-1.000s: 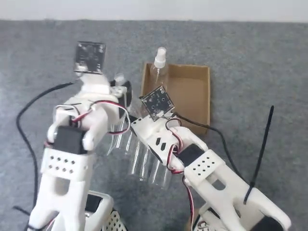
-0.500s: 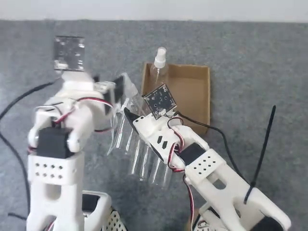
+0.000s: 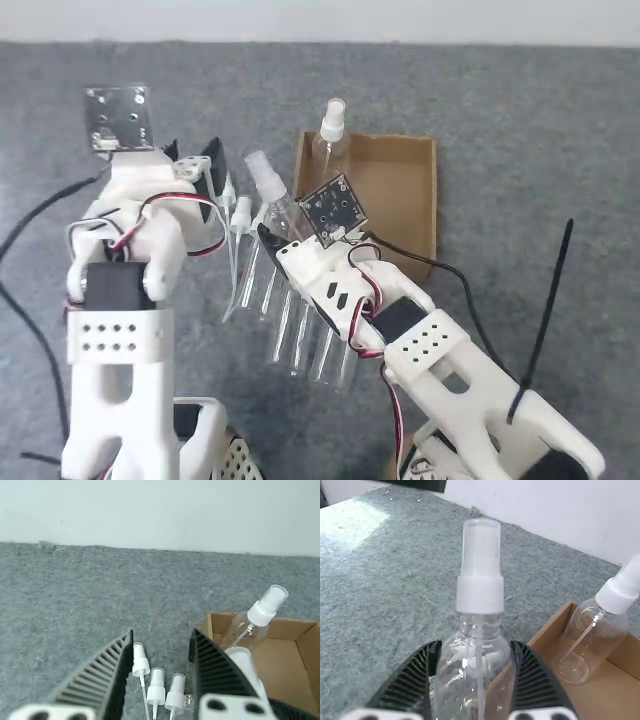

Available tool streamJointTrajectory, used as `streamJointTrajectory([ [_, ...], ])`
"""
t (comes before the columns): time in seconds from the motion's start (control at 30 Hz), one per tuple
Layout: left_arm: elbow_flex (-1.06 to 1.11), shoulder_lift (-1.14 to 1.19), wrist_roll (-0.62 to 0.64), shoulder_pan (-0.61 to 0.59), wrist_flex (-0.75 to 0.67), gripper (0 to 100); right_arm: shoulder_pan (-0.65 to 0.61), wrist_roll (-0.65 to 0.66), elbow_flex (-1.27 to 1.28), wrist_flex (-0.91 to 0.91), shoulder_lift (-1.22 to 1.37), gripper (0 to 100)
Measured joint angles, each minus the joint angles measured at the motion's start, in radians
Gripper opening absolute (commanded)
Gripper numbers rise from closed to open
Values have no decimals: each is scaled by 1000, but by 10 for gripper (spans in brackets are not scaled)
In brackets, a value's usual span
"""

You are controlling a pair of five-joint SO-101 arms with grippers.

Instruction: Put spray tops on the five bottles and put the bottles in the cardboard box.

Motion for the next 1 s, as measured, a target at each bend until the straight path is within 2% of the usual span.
streamJointTrajectory([
  [0.27,60,0,-38,133,-3,161,0,-2,0,0,0,6],
  [0.5,71,0,-41,150,5,162,0,-2,0,0,0,6],
  [0.6,26,0,-41,150,61,163,0,-2,0,0,0,6],
  [0.77,-118,0,-41,103,241,163,49,-5,-3,3,0,6],
  [0.87,-146,-23,-41,98,345,165,91,-5,-74,84,0,6],
  [1.0,-60,-170,-44,89,345,232,123,-2,-215,212,2,6],
])
